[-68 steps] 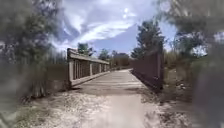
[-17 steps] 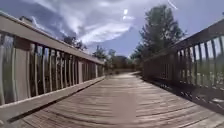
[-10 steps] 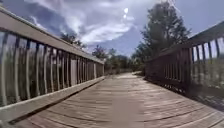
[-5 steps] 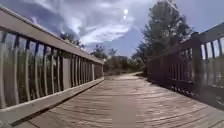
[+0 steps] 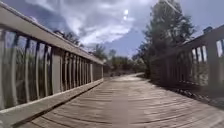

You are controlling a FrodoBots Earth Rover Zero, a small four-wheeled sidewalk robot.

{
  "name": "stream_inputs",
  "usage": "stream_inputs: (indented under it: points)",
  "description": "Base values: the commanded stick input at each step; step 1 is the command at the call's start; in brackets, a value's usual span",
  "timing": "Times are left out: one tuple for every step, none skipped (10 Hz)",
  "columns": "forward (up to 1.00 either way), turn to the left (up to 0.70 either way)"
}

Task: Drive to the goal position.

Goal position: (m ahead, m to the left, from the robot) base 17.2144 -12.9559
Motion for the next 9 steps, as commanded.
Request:
stream_inputs:
  points:
    - [0.7,0.0]
    - [0.7,0.0]
    - [0.7,0.0]
    - [0.7,0.0]
    - [0.7,0.0]
    - [0.7,0.0]
    - [0.7,0.0]
    - [0.7,0.0]
    - [0.7,0.0]
